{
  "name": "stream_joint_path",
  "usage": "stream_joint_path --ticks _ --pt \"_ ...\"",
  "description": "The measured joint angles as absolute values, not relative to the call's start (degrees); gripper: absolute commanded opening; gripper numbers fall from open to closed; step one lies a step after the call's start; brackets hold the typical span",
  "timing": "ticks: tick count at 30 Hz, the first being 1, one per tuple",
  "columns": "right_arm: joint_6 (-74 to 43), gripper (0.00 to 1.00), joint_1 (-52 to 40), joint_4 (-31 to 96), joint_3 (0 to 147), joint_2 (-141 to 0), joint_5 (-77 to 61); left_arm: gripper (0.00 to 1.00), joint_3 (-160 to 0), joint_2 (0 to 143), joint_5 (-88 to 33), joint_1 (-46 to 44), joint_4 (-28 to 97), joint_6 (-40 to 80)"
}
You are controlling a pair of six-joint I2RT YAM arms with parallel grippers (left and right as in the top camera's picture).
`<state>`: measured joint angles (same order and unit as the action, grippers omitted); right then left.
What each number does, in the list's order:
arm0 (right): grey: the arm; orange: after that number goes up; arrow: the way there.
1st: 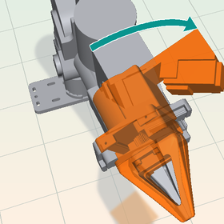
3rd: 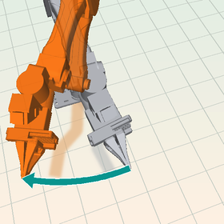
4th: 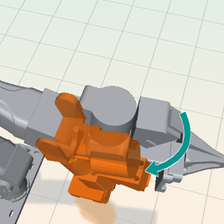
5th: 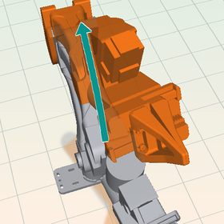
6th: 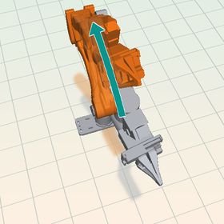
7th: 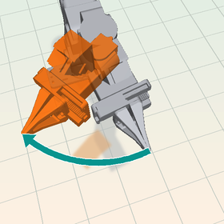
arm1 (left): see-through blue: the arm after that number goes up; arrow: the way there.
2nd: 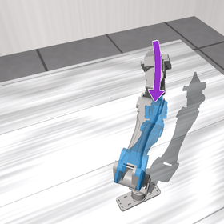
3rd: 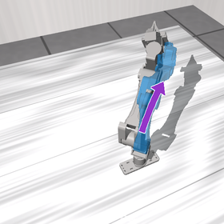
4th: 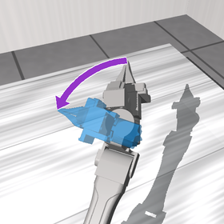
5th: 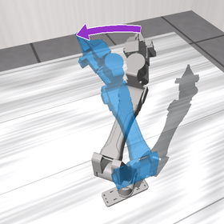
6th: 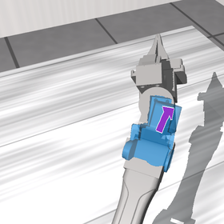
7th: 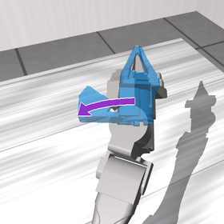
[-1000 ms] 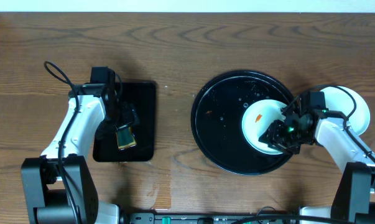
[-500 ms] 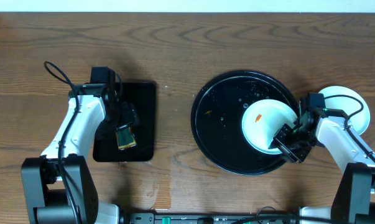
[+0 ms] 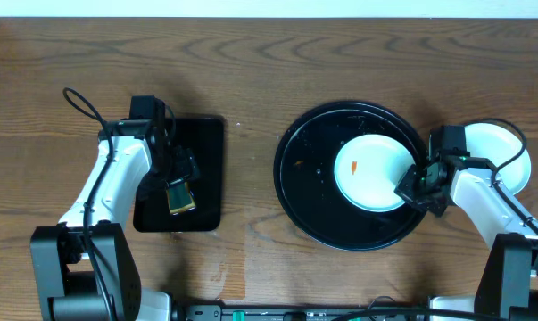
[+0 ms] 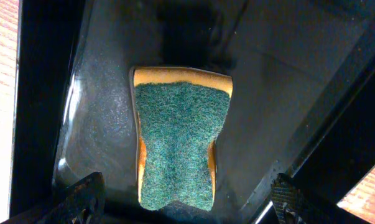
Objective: Clean dirty plates on tray and stack at the side
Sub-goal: 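Drag the gripped plate toward the tray center with the right gripper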
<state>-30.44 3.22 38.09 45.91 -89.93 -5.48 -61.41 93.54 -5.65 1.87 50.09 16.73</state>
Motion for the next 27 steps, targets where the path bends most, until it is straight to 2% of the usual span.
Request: stream_joint_path --ticks 9,12,14,17,21,24,27 --pt "-18.04 0.01 2.85 35.73 45.89 -89.93 -7.07 0.86 -61.41 93.54 -5.65 1.87 50.09 16.73" --pt "-17.96 0.01 2.55 36.56 45.89 -89.93 -8.34 0.86 -61.41 93.54 -5.65 1.87 50.09 16.73" --pt "-17.96 0.09 2.55 36.58 45.89 -89.93 -9.15 0.86 -61.41 93.54 -5.65 1.87 50.0 16.91" --pt "-19.46 0.01 2.52 37.71 45.89 -89.93 -9.87 0.86 -61.41 93.54 -5.67 1.87 49.45 17.3" --pt "-26.24 0.01 2.52 40.45 45.89 -89.93 -11.27 0.86 -61.41 93.54 -5.69 1.87 49.45 17.91" --pt "-32.29 0.08 2.52 41.21 45.89 -89.93 -11.97 0.86 -61.41 93.54 -5.69 1.87 49.45 18.02" --pt "-36.84 0.24 2.55 41.36 45.89 -89.93 -12.03 0.86 -61.41 93.54 -5.69 1.87 49.45 18.04"
